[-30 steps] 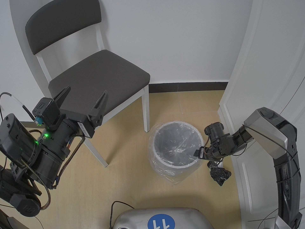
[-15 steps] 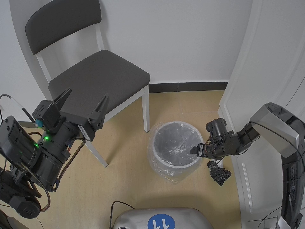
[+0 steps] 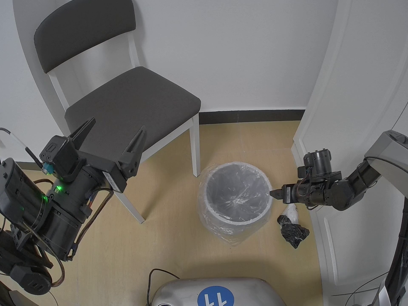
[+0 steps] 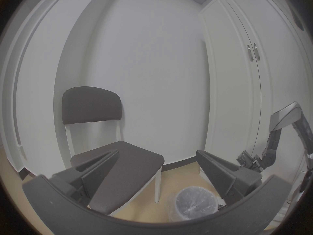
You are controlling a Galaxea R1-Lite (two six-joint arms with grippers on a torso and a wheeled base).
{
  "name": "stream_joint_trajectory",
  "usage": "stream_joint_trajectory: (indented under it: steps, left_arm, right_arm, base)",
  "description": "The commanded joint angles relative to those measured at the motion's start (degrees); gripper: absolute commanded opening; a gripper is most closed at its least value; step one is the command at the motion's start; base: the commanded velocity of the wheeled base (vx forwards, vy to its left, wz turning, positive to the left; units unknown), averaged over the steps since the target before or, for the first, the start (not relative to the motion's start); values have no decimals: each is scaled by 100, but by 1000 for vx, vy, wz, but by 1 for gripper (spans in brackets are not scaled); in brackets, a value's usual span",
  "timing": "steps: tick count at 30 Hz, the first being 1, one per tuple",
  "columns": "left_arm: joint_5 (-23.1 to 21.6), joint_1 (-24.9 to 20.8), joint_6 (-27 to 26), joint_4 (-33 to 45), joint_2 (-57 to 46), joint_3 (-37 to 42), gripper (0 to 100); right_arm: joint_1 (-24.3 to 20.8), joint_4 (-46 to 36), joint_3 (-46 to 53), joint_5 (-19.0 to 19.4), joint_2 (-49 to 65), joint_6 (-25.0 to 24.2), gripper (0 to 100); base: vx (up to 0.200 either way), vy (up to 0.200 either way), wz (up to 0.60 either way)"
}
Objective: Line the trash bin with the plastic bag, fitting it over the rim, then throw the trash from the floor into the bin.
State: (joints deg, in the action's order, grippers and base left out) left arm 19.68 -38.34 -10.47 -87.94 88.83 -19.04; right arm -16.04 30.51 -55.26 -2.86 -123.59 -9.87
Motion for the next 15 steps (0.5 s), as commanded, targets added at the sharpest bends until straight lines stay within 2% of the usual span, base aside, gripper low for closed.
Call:
stream_joint_trajectory:
  steps: [1, 4, 11, 15]
  left_arm:
    - [1, -77, -8, 5, -24, 50, 100]
    - [1, -77, -8, 5, 2, 67, 100]
    - [1, -95, -8, 5, 73, 164, 100]
    - [1, -95, -8, 5, 64, 182, 100]
  right_arm:
    - [567, 130, 112, -21, -43, 337, 100]
    - [743, 394, 77, -12, -412, 469, 100]
    - [681, 1308, -407, -109, -1660, 469, 100]
    - [646, 1449, -855, -171, -2073, 469, 100]
  base:
    - [0, 0, 0]
    - [0, 0, 0]
    - [0, 0, 0]
    - [0, 0, 0]
